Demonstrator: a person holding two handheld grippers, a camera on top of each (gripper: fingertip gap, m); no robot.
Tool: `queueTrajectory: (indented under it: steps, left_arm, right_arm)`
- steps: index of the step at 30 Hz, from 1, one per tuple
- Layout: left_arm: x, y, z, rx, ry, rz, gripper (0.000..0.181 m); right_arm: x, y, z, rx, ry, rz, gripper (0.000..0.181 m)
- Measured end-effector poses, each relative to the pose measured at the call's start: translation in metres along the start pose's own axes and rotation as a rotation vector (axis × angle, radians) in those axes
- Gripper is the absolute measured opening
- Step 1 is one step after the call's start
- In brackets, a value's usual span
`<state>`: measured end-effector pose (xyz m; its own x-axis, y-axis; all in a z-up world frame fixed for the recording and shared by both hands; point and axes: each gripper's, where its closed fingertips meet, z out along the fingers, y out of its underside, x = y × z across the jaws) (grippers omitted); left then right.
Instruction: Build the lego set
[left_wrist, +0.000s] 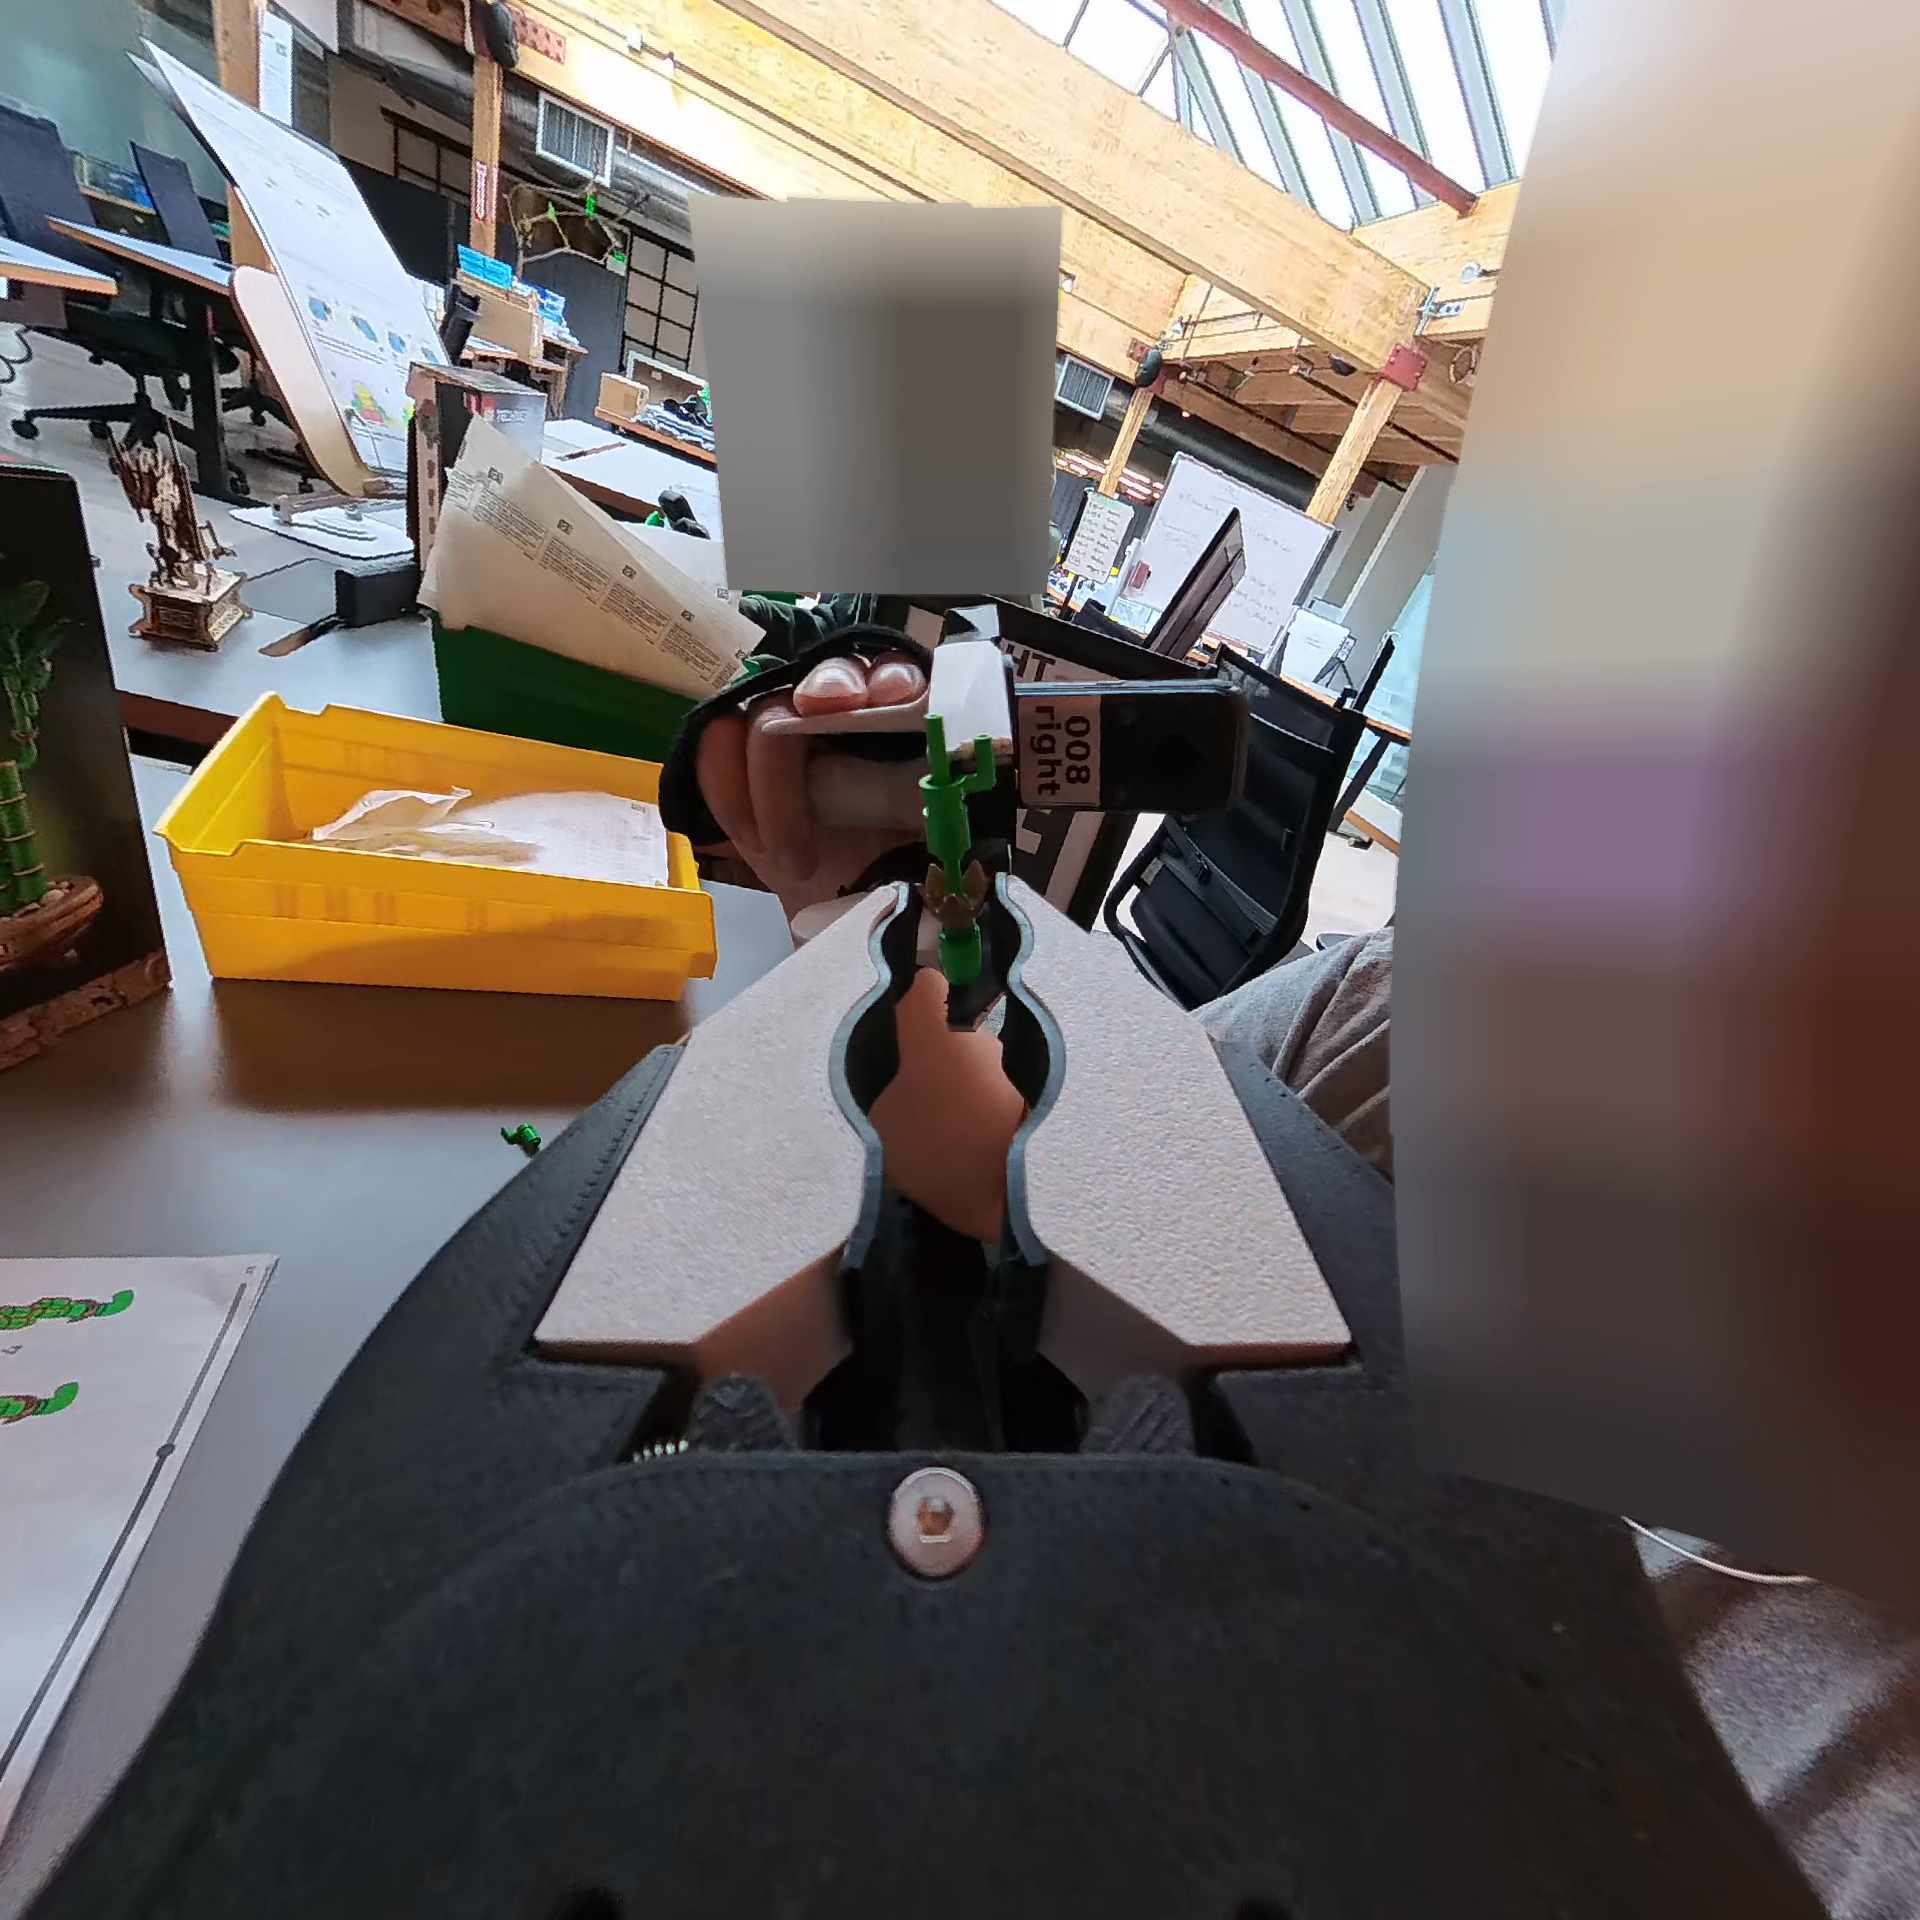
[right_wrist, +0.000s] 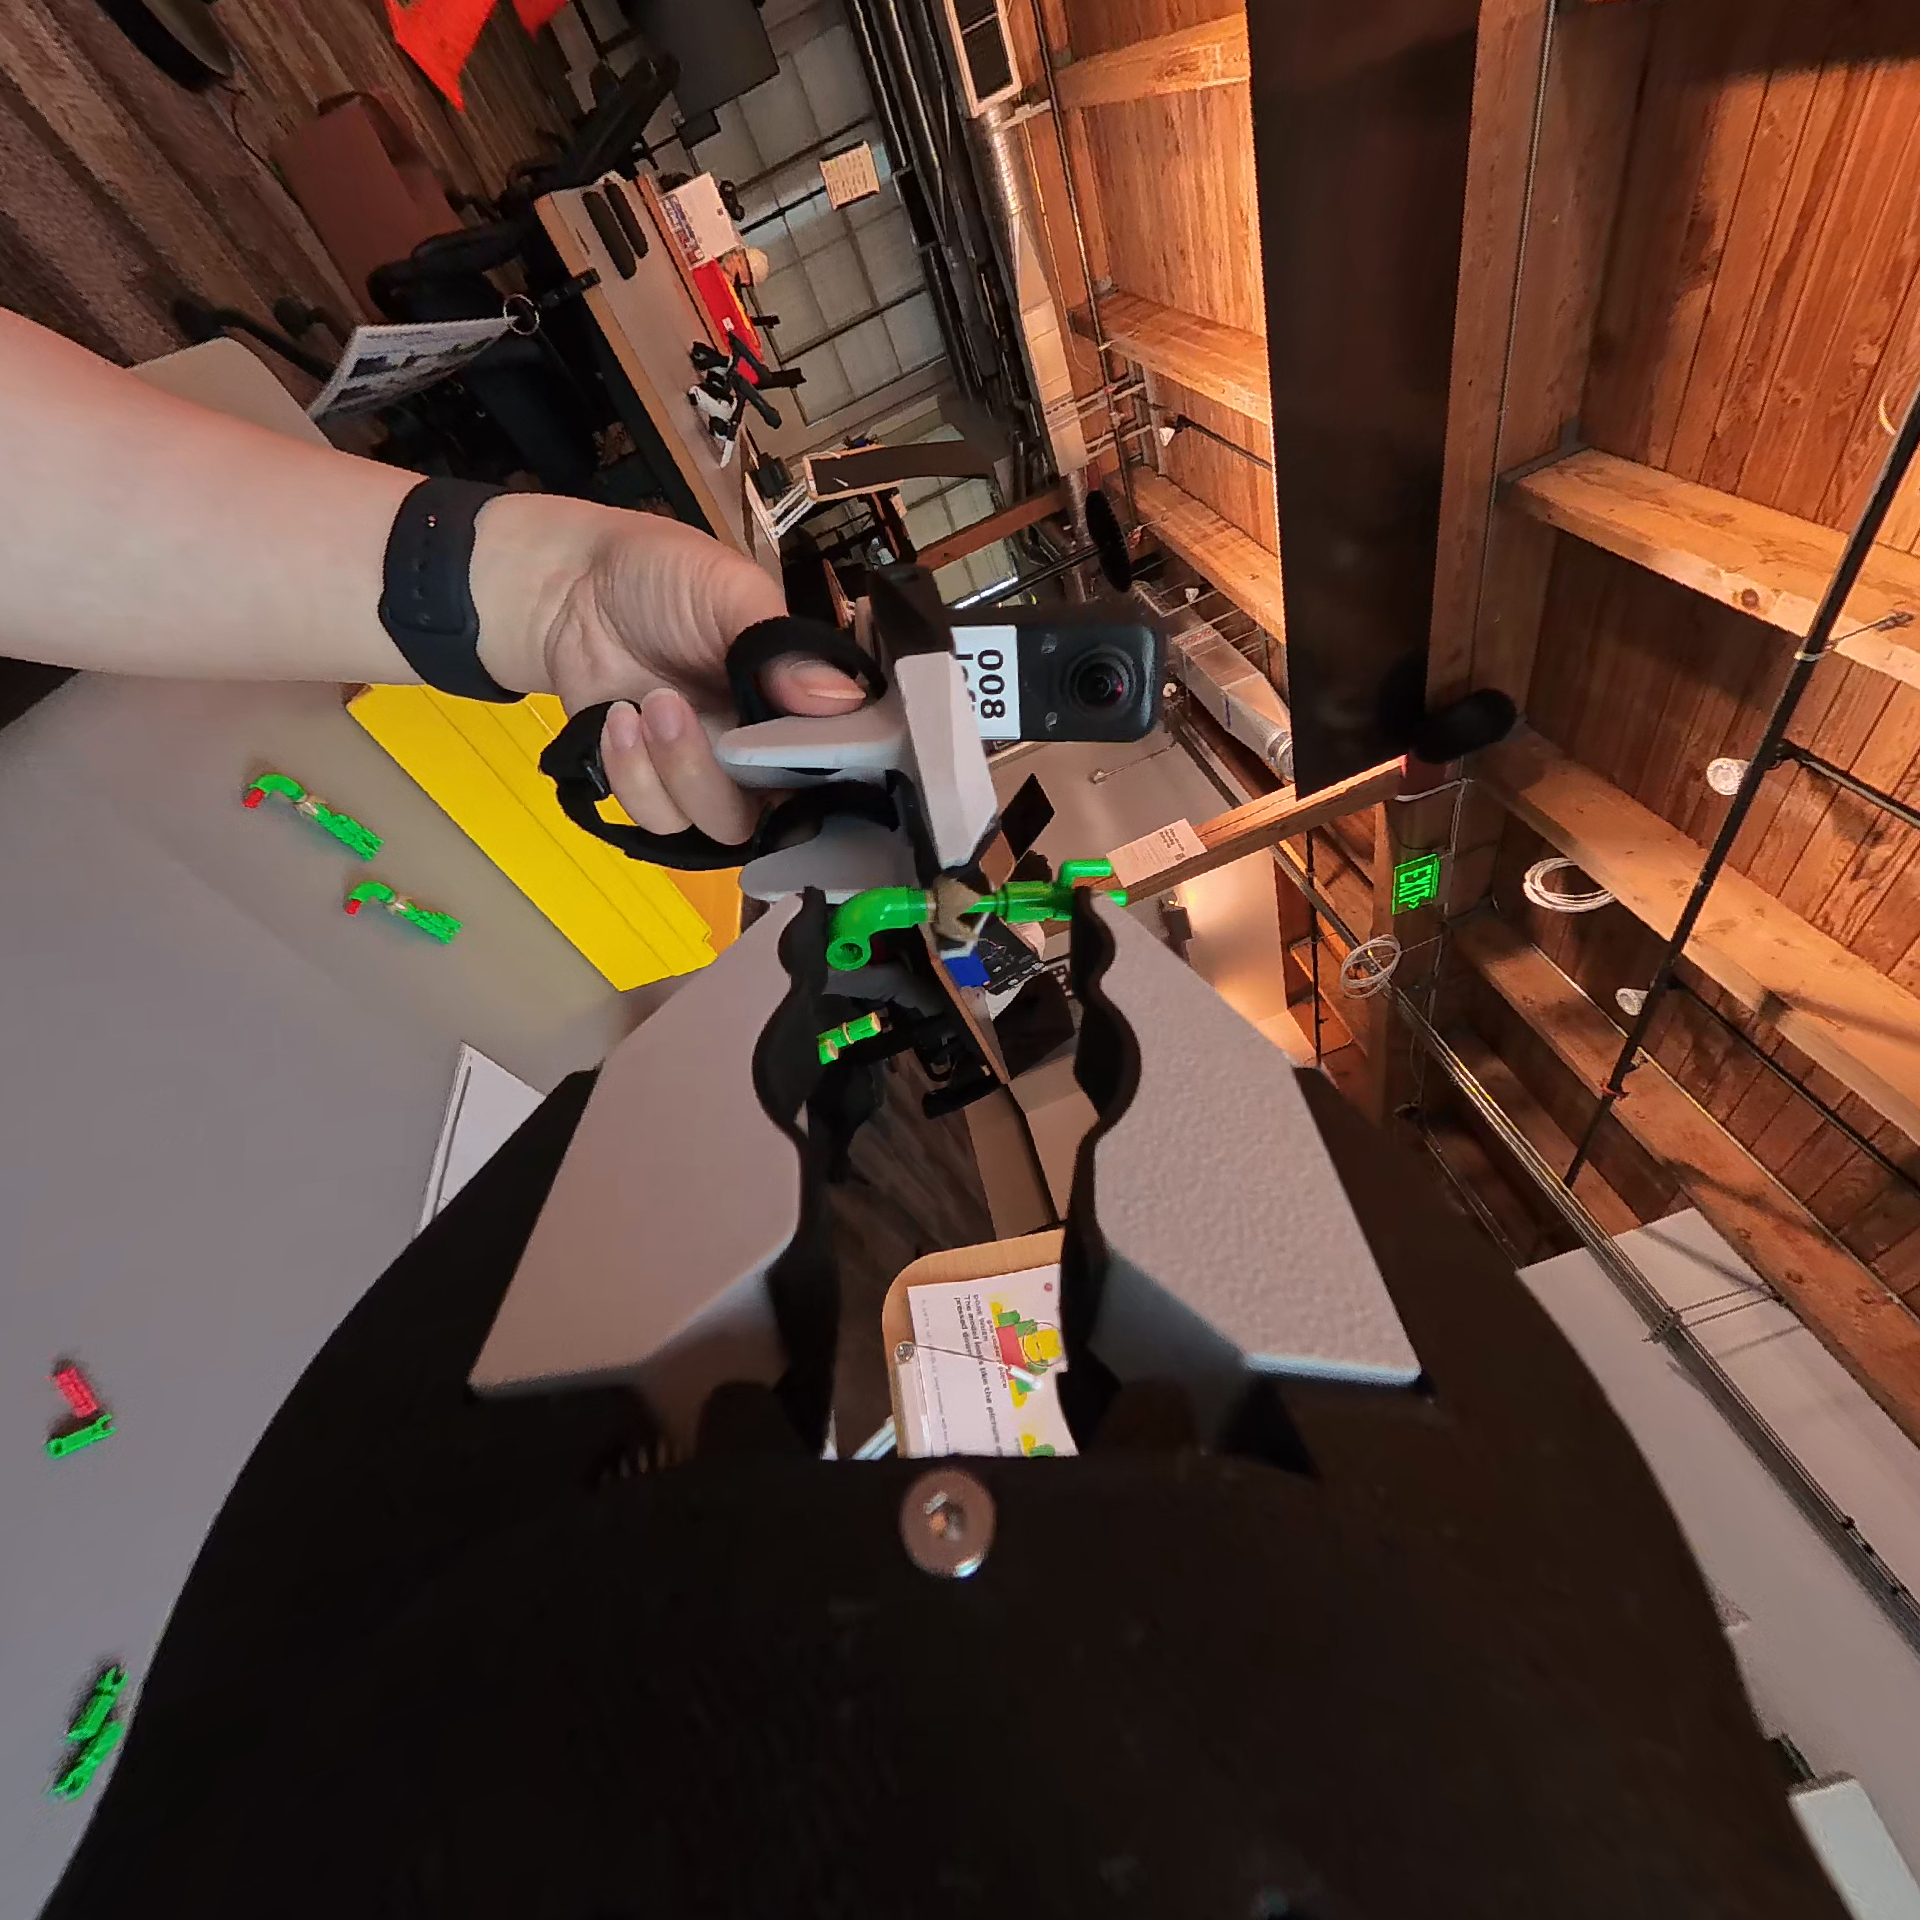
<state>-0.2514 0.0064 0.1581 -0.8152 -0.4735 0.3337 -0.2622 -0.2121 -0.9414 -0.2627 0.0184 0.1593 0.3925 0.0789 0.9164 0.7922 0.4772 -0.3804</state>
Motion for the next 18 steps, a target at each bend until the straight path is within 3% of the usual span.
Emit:
queueTrajectory:
  steps: [18]
  left_arm:
    - [0.0009,0.0029,0.0016,-0.013,0.009,-0.012,0.012]
  right_arm:
    - [-0.0018,-0.0001,-0.0018,0.006,-0.022,0.023,0.044]
